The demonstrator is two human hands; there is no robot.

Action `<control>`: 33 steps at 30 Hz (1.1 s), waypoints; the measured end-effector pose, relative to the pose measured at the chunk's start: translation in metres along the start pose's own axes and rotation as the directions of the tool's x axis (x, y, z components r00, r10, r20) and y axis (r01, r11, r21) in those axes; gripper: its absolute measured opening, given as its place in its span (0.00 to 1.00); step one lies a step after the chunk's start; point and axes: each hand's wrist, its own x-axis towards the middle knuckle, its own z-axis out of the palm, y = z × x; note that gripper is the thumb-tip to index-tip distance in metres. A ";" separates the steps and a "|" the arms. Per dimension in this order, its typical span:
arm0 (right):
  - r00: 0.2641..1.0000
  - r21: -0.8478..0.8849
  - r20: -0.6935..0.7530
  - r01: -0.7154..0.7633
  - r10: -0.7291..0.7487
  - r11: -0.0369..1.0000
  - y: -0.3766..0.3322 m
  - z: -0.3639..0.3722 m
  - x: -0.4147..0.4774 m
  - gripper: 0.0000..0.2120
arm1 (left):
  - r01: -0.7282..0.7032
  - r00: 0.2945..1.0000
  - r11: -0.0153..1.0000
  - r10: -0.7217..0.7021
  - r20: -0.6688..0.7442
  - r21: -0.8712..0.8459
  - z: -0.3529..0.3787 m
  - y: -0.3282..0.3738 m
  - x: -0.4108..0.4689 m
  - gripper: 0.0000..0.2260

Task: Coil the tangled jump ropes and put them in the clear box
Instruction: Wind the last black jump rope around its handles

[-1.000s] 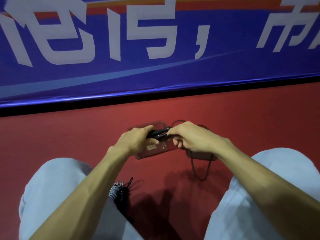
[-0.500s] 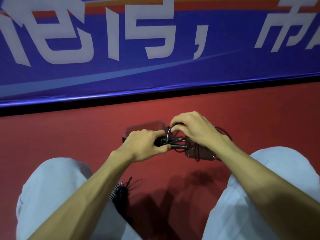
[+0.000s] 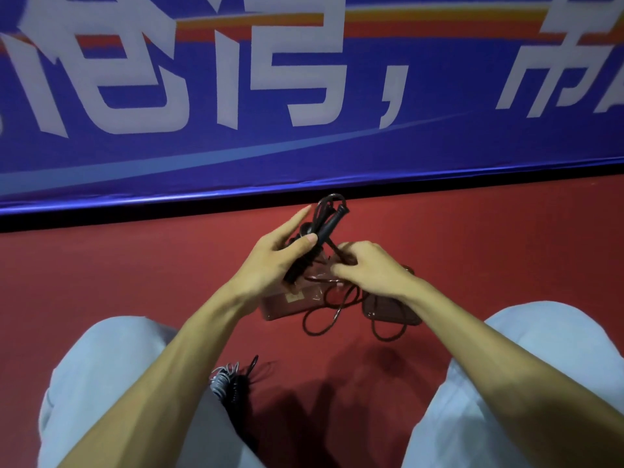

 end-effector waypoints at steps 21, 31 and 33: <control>0.967 -0.322 0.159 0.241 -0.199 0.916 -0.010 -0.021 -0.019 0.08 | 0.145 0.989 0.529 -0.059 -0.135 0.836 -0.025 -0.034 0.017 0.17; 0.976 -0.342 -0.038 0.187 -0.212 0.921 -0.013 -0.022 -0.018 0.07 | -0.212 0.932 0.480 -0.162 0.323 0.851 -0.009 -0.033 0.004 0.14; 0.973 -0.343 -0.064 0.189 -0.224 0.920 -0.011 -0.023 -0.016 0.07 | -0.250 0.928 0.469 -0.133 0.348 0.847 -0.006 -0.032 0.002 0.13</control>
